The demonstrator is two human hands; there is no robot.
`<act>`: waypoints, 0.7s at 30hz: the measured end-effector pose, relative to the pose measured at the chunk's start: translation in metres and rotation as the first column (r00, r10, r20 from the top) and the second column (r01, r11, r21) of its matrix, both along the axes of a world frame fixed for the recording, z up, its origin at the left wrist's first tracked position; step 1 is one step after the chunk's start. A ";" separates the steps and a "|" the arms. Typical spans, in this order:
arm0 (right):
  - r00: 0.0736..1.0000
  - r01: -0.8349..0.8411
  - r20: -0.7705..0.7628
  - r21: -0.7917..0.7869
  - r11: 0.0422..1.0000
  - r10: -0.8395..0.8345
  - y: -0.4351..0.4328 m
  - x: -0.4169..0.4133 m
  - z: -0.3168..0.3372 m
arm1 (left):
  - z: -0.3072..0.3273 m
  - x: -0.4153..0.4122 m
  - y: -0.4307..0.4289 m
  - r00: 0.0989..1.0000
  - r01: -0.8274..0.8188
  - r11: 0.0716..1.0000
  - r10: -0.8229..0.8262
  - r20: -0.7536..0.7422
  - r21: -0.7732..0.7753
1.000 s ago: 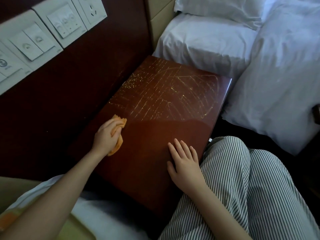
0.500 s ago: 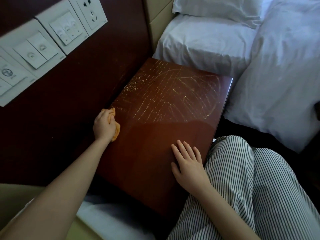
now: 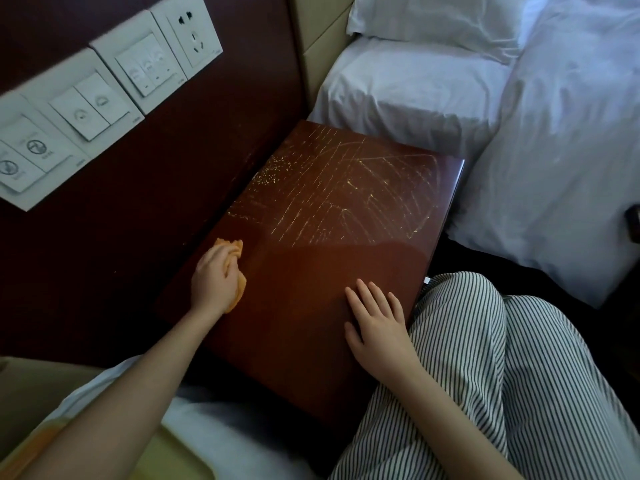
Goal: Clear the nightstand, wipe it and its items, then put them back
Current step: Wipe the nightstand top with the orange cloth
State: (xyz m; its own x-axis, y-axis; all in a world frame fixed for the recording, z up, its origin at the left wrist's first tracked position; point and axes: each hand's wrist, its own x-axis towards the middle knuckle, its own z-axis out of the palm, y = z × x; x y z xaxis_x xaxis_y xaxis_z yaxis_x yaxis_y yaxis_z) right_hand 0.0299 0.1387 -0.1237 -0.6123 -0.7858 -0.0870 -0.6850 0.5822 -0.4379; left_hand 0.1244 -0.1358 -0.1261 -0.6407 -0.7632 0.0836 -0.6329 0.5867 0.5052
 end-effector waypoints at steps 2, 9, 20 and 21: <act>1.000 0.004 -0.004 0.002 1.000 -0.004 0.001 0.000 0.000 | 0.003 -0.019 0.009 0.992 -0.124 0.992 0.124 -0.001 -0.011; 1.000 0.024 -0.017 0.008 1.000 -0.024 0.009 0.002 0.006 | -0.004 -0.049 0.054 0.991 0.136 0.990 -0.136 -0.014 0.036; 0.998 0.060 -0.007 0.013 0.998 -0.060 0.026 -0.001 0.011 | -0.002 -0.007 0.014 0.999 0.034 0.999 -0.034 0.008 -0.010; 0.998 0.065 -0.011 -0.004 0.998 -0.065 0.028 -0.001 0.010 | -0.001 -0.017 0.014 0.999 -0.053 0.999 0.053 0.011 -0.011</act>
